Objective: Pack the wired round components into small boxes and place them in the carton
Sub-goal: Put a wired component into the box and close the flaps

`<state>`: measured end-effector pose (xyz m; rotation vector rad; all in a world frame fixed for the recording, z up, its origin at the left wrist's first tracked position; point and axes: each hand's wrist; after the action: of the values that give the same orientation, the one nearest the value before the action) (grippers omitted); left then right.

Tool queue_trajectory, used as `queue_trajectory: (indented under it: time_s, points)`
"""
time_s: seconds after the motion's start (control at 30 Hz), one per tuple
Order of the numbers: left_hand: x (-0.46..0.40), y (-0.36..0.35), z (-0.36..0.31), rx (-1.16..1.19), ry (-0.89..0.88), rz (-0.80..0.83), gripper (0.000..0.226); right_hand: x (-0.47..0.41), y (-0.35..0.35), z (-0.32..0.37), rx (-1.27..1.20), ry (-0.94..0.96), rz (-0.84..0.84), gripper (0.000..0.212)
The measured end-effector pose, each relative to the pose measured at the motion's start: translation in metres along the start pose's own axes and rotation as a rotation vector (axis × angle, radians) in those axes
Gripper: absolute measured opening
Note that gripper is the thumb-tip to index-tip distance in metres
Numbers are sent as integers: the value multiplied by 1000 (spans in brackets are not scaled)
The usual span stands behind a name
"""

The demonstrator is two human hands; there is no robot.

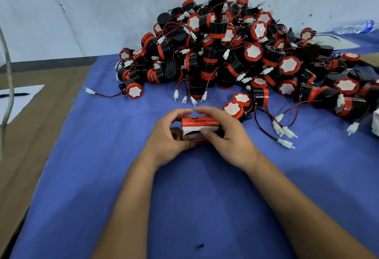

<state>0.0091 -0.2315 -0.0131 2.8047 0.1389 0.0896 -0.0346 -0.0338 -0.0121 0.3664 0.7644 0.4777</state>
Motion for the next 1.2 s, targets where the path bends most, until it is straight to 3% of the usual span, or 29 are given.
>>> queue_trajectory:
  time_s: [0.1,0.23,0.37,0.53,1.0,1.2]
  points:
    - [-2,0,1,-4,6,-10,76,0,1,-4,-147,-70,-109,26]
    - [0,1,1,16,-19,-6,70,1,1,-5,-204,-114,-131,24]
    - [2,1,-2,207,2,-15,29,2,3,-4,-164,-116,-110,24]
    - [1,-2,-1,204,-25,-127,17,0,3,-3,-52,-104,-138,20]
    - [2,-5,2,63,-150,-133,24,2,1,-6,172,34,-118,19]
    - [-4,-10,4,-8,-184,-181,16,5,8,-7,157,47,-223,10]
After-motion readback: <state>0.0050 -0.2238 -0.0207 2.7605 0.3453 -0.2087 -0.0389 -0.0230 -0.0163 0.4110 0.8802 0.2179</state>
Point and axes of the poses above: each hand's wrist, its own x-axis away from the middle knuckle, its own y-axis out of the back of the hand, z = x × y, and after that the axes turned 13 degrees about y, right-handed
